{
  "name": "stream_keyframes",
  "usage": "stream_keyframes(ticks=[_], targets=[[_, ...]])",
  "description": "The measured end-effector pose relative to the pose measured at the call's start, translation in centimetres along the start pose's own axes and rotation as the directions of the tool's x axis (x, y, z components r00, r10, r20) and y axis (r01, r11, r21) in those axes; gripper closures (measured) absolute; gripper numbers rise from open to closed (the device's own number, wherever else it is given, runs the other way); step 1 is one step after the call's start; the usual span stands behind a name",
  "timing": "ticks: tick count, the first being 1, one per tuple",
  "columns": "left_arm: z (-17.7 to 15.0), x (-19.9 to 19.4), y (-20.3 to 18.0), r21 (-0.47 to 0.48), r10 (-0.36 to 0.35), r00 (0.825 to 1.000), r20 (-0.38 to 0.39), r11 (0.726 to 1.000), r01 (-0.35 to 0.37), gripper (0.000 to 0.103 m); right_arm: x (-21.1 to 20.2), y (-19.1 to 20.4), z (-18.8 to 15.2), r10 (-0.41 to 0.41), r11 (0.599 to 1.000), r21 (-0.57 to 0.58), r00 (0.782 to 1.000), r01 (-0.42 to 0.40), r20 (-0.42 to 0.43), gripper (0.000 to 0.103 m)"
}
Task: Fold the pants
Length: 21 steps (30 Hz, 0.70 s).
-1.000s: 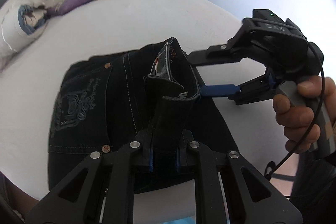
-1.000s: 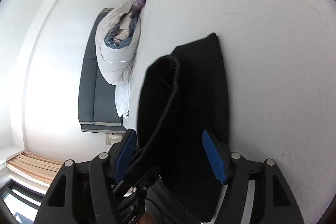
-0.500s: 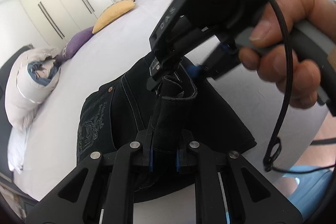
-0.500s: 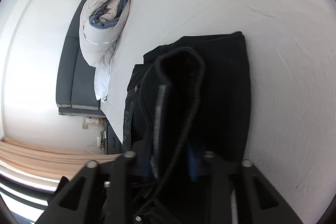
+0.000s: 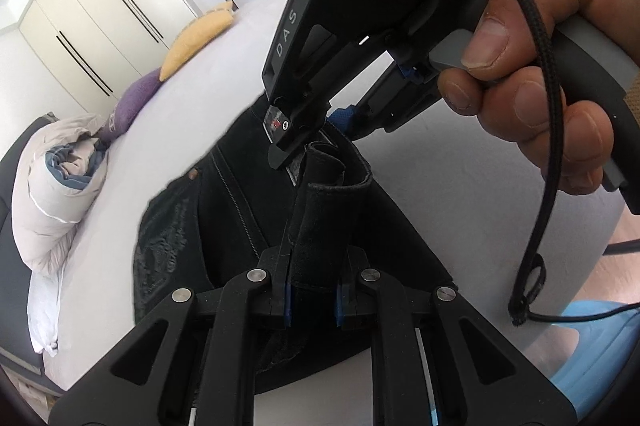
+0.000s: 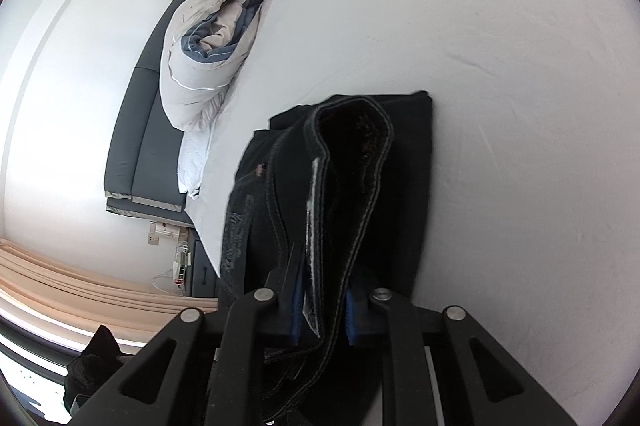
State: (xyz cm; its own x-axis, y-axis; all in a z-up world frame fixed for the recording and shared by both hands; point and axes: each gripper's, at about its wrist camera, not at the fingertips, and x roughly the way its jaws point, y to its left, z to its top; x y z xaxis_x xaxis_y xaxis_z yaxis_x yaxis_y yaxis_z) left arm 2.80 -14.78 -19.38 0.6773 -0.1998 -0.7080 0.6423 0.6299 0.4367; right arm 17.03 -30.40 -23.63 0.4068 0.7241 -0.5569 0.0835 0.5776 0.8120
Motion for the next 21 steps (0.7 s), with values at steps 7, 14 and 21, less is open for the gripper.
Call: stream_keyframes(ticks=[7,14,21], targets=[[-1.2,1.9,-1.9,0.048,0.035,0.999,-0.036,0.998,-0.034,0.086,0.5,-2.6,-0.4,0.054,0.996,0.073,0.998,-0.055,0.013,0.08],[-3.2,-2.5,1.7,-0.074,-0.059,0.998,0.015,0.995,0.06,0.024,-3.0,-3.1,-0.3,0.009,0.994,0.104,0.997,-0.017,0.081,0.065],[-4.7,-2.4,13.6,-0.436,-0.202,0.976,0.083,0.873,0.218,0.029,-4.5,1.6,0.1,0.155,0.988,-0.008,0.984,-0.155,0.093,0.063]])
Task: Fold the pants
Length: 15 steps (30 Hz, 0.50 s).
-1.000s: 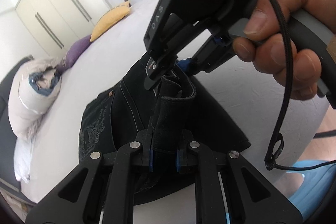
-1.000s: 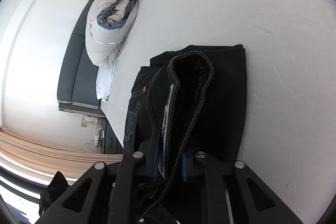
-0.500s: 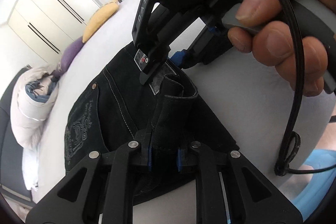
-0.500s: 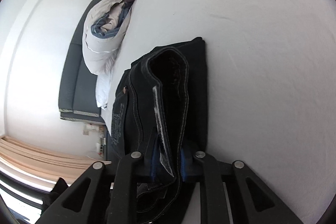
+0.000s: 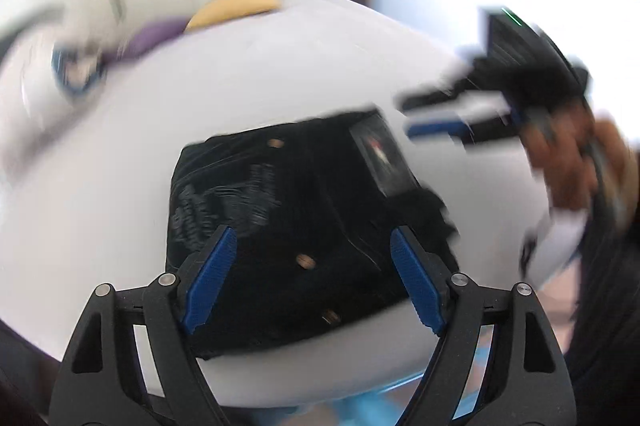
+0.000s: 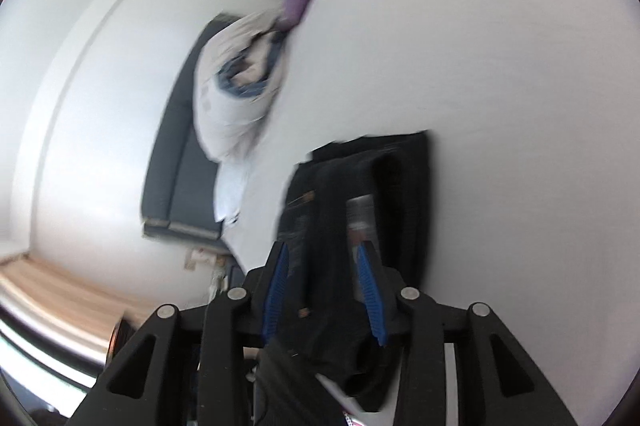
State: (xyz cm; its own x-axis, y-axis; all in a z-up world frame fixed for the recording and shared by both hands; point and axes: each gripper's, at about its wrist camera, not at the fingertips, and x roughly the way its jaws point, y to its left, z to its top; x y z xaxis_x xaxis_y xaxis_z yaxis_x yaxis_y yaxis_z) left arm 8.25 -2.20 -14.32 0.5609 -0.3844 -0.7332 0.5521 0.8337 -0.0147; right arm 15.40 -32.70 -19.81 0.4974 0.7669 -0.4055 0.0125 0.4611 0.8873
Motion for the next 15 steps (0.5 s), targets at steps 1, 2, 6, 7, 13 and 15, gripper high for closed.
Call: stream_keyframes(ticks=[1,2,6,7,13,15], targets=[[0.6,0.6,2.2,-0.078,-0.044,0.999,-0.005,0.996,0.044,0.045,0.6,0.8,-0.2,0.013,1.0,-0.026,1.0,-0.014,-0.021,0.063],[1.1,1.2,3.9,-0.129,-0.082,0.997,-0.009,0.988,0.08,0.06,1.4,1.6,-0.6,0.019,0.998,-0.051,0.999,-0.021,-0.047,0.063],[3.4,3.5,7.2,-0.215,-0.165,0.986,-0.027,0.964,0.155,0.069,5.8,0.5,-2.6,-0.131,0.99,-0.083,0.974,0.117,-0.185,0.076],[3.9,4.7,8.3,-0.251,-0.196,0.98,-0.033,0.951,0.182,0.071,6.6,-0.7,-3.1,-0.184,0.983,-0.062,0.962,0.175,-0.201,0.103],[5.3,11.2,12.1,-0.362,-0.253,0.961,-0.109,0.911,0.198,0.089,6.4,-1.7,-3.1,-0.2,0.98,-0.041,0.964,0.196,-0.174,0.103],[5.0,12.7,12.2,-0.345,-0.238,0.96,-0.149,0.922,0.175,0.089,6.5,-1.6,-2.9,-0.212,0.977,-0.044,0.961,0.207,-0.176,0.103]])
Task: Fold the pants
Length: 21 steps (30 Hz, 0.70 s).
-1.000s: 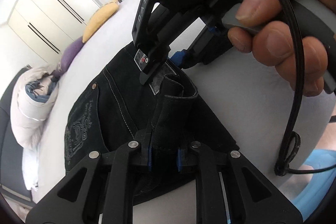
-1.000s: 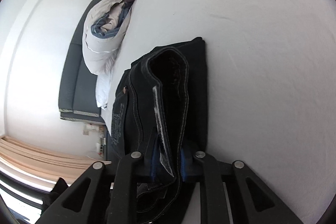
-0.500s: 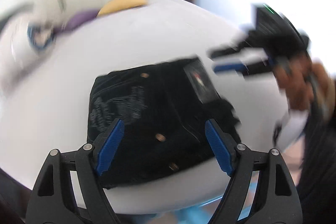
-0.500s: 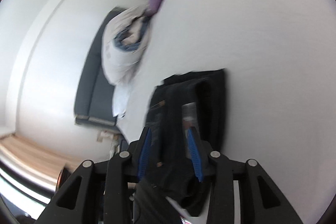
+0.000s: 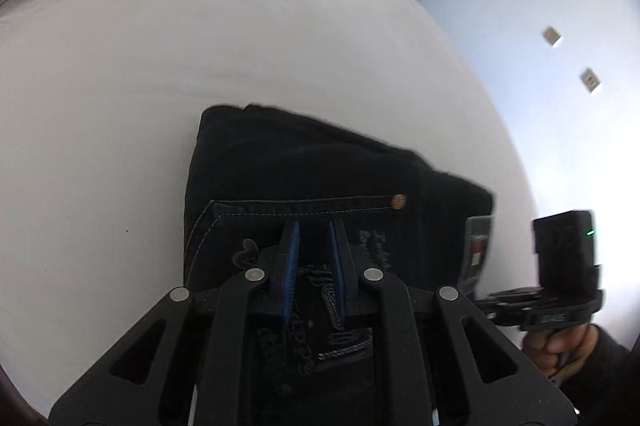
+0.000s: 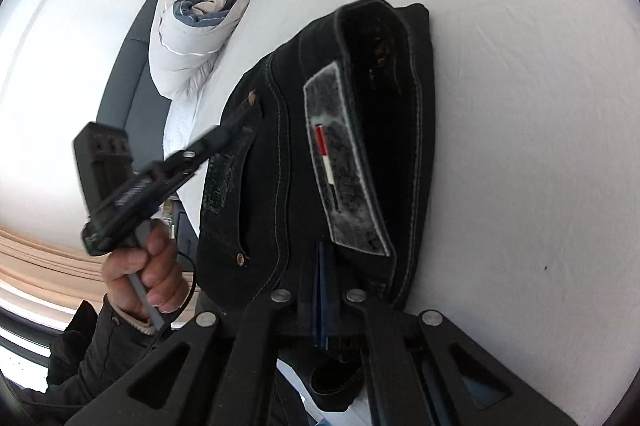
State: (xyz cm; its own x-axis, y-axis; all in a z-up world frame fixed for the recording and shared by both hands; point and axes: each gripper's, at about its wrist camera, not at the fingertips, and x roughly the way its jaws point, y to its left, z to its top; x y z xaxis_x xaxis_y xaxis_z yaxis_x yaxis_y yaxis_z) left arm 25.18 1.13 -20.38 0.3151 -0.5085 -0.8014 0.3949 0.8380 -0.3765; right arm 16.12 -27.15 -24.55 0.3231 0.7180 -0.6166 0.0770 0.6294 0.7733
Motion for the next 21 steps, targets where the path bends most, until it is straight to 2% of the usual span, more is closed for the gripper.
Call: stream_keyframes(ticks=[1,4,7,9,11,14,15,16,17,18,19,21], targets=[[-0.1,0.8,0.4,0.008,0.017,1.0,-0.019,1.0,-0.017,0.092,0.1,-0.1,0.1,-0.002,1.0,0.003,1.0,0.002,0.001,0.103],[-1.5,1.2,1.0,0.005,0.023,1.0,-0.012,1.0,-0.023,0.093,0.3,0.0,0.2,-0.01,1.0,0.011,1.0,0.01,0.01,0.103],[-3.4,-0.5,0.4,0.041,0.069,0.997,0.033,0.997,-0.07,0.092,0.4,-0.3,-0.1,0.0,1.0,0.018,1.0,0.0,0.019,0.103],[-5.0,-1.6,0.4,0.033,0.084,0.995,0.049,0.996,-0.086,0.092,0.4,-0.4,-0.1,0.006,1.0,0.018,1.0,-0.006,0.025,0.103],[-6.4,-2.2,0.2,0.034,0.079,0.996,0.041,0.996,-0.08,0.092,0.2,-0.4,-0.3,0.01,1.0,0.018,1.0,-0.011,0.029,0.103],[-8.5,-3.3,-0.5,0.083,0.088,0.996,0.023,0.992,-0.09,0.092,-0.8,-0.1,-0.8,0.005,1.0,-0.002,0.999,-0.005,0.032,0.103],[-8.8,-3.7,-0.6,0.094,0.091,0.996,0.012,0.991,-0.092,0.092,-1.1,0.4,-0.8,0.004,1.0,-0.014,0.999,-0.003,0.038,0.098],[-9.0,-4.4,-0.6,0.097,0.09,0.996,0.009,0.991,-0.09,0.092,-2.0,0.5,-1.2,0.005,1.0,-0.028,0.999,-0.004,0.047,0.081],[-9.0,-5.1,-0.3,0.092,0.092,0.996,0.017,0.991,-0.093,0.092,-3.1,0.8,-1.5,0.014,0.999,-0.039,0.998,-0.011,0.064,0.07],[-8.8,-6.0,0.0,0.081,0.099,0.995,0.034,0.992,-0.101,0.092,-4.4,1.0,-1.9,0.03,0.999,-0.038,0.995,-0.026,0.091,0.048],[-8.3,-6.9,0.4,0.064,0.101,0.993,0.054,0.992,-0.104,0.092,-5.3,0.9,-2.1,0.036,0.999,-0.032,0.993,-0.033,0.116,0.033],[-6.8,-7.5,2.2,0.01,0.077,0.995,0.065,0.997,-0.078,0.091,-7.0,0.7,-2.1,0.019,1.0,-0.016,0.984,-0.017,0.176,0.031]])
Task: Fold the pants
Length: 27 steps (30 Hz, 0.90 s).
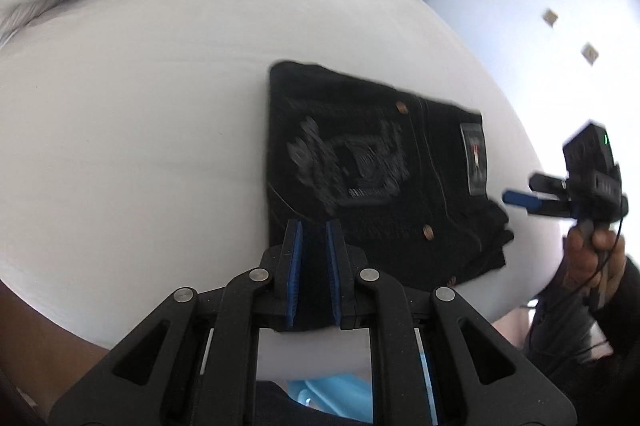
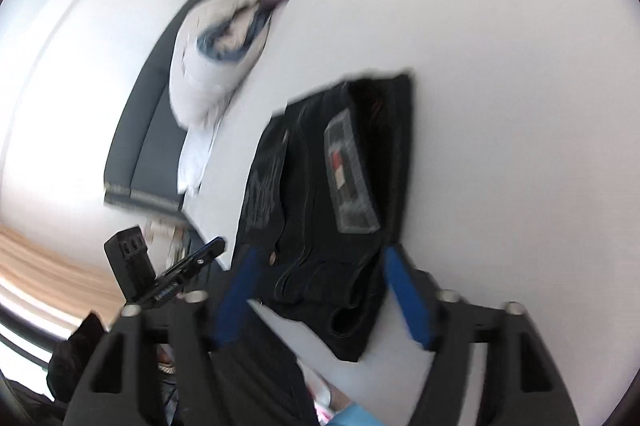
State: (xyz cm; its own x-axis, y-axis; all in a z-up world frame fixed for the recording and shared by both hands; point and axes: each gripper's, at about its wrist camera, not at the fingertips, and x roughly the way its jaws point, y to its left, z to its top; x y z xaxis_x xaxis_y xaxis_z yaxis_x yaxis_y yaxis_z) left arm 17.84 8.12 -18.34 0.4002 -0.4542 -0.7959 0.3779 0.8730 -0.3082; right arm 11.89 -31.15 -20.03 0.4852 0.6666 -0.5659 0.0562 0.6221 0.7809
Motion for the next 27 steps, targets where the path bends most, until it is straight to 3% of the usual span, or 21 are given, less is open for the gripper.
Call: stream_keyframes(ticks=[6,11,18,19,20,22,27], targets=[[2.2,3.0,3.2,-0.102,-0.042,0.995,-0.093,0.994,0.032,0.091,1.5,-2.6,1.3,-0.104,0.988,0.116,0.995,0.104,-0.005,0.031],[3.2,5.1,4.4,-0.181,-0.13,0.982,-0.133,0.978,0.105,0.09,3.3,-2.2,1.9,-0.101,0.985,0.134,0.994,0.105,-0.036,0.026],[4.4,5.0,4.4,-0.165,-0.18,0.974,-0.141,0.974,0.156,0.088,5.8,-1.3,2.8,-0.129,0.98,0.138,0.988,0.14,-0.086,0.026],[4.5,4.8,4.5,-0.166,-0.186,0.973,-0.137,0.973,0.162,0.078,6.1,-1.1,2.8,-0.131,0.98,0.136,0.987,0.143,-0.089,0.026],[4.5,4.7,4.7,-0.172,-0.191,0.973,-0.131,0.971,0.168,0.052,6.3,-0.9,2.8,-0.127,0.981,0.134,0.988,0.139,-0.092,0.026],[4.5,3.8,5.3,-0.195,-0.21,0.974,-0.089,0.962,0.189,0.016,6.8,-0.8,2.7,-0.119,0.982,0.134,0.988,0.132,-0.099,0.026],[4.4,4.0,5.3,-0.198,-0.246,0.964,-0.097,0.954,0.223,0.015,7.6,-0.5,2.7,-0.119,0.983,0.126,0.988,0.131,-0.098,0.025]])
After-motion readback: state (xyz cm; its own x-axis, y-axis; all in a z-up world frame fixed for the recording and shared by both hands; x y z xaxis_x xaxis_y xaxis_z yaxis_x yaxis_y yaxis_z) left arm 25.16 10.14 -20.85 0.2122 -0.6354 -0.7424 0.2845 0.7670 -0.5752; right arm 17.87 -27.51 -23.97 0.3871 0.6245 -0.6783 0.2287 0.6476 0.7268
